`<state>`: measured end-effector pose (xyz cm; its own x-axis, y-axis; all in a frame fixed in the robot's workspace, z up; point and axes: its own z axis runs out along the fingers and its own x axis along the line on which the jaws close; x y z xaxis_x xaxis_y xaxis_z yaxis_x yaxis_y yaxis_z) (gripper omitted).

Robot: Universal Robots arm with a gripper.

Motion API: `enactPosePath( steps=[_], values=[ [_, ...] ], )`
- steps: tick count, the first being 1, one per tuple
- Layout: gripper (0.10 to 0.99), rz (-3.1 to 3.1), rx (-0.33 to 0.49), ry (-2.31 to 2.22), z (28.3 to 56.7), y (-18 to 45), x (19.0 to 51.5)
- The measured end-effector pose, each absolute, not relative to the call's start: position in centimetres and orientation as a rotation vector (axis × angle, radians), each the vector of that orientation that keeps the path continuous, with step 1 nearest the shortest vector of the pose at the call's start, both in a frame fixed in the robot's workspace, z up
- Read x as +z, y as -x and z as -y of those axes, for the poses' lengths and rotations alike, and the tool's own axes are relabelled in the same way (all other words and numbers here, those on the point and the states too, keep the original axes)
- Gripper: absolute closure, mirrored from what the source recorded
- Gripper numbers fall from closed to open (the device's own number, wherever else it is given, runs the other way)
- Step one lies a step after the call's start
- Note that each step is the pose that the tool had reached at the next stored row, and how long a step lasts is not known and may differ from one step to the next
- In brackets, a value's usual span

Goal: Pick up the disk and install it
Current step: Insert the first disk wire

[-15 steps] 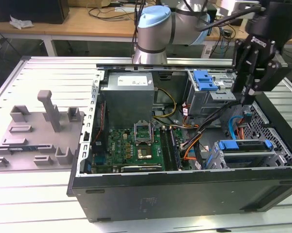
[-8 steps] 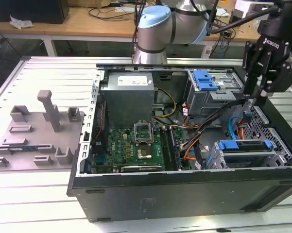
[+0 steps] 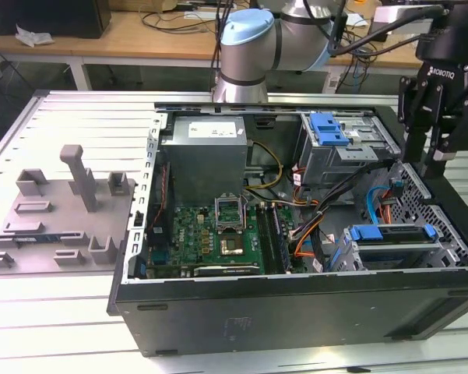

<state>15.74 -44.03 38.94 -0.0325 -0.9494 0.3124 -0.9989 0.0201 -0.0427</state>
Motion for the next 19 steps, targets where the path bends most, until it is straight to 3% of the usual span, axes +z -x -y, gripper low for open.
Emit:
enactPosePath(
  steps=[2,3,9,14,19],
  values=[
    [0.604,2.095,0.385,-2.030,43.8,-15.7,38.8],
    [0.675,2.096,0.389,-2.029,43.8,-15.7,38.7],
    [0.675,2.185,0.391,-1.929,43.7,-15.7,38.2],
    [0.675,2.155,0.448,-1.890,40.4,-15.7,37.5],
    [0.675,2.154,0.449,-1.890,40.3,-15.7,36.2]
  ],
)
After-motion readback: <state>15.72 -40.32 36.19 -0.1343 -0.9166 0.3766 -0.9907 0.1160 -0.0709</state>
